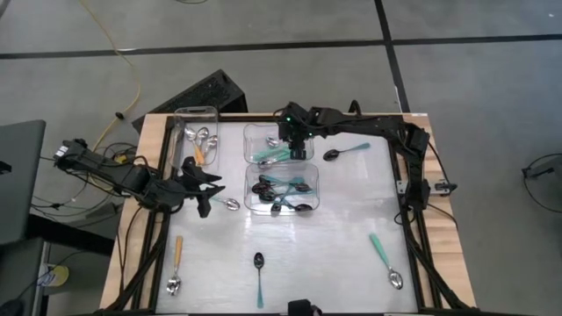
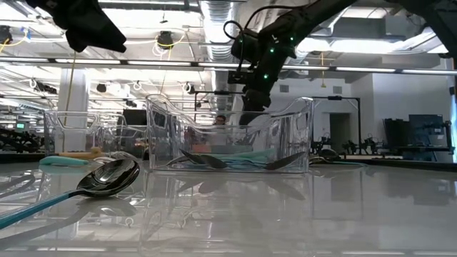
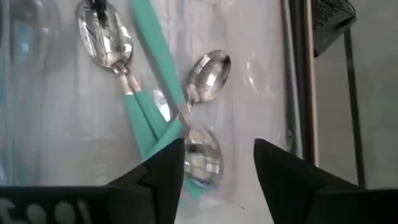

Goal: Sort silverware by color (type)
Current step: Put the green spoon into the top right transparent bin

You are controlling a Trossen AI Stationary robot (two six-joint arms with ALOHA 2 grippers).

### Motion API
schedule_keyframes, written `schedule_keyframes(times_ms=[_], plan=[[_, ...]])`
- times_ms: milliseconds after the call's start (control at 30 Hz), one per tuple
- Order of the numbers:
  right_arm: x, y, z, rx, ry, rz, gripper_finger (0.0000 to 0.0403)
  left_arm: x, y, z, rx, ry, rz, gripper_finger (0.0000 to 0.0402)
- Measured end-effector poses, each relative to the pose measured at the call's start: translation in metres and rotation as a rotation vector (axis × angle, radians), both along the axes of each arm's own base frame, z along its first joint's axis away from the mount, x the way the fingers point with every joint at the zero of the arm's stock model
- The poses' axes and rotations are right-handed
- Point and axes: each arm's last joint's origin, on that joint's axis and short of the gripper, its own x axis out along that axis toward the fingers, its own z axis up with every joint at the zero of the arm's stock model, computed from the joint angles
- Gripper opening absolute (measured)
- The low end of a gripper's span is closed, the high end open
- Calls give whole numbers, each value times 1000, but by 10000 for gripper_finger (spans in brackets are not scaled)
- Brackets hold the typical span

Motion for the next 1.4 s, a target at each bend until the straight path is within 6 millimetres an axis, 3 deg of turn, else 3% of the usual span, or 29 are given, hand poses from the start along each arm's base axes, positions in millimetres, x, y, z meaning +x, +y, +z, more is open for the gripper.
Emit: schedule_keyframes(times_ms=[167,333,500,700,967,1200,1400], plan=[[6,14,14,-15,25,12,219,-1,0,-3,-12,38,-33,139],[13,46,43,38,75,24,211,-3,-1,-6,-34,82,-77,139],[4,82,63,129,212,-5,207,-5,-2,-9,-47,130,-115,138],[-32,113,67,260,331,-111,206,-5,-2,-9,-31,147,-140,138],[-94,157,55,329,212,-237,206,-5,-2,-9,-2,161,-167,138],[-131,199,38,439,178,-364,206,-5,-2,-9,4,162,-171,139],[-147,256,27,629,194,-714,206,-4,-3,-8,-2,162,-197,139]])
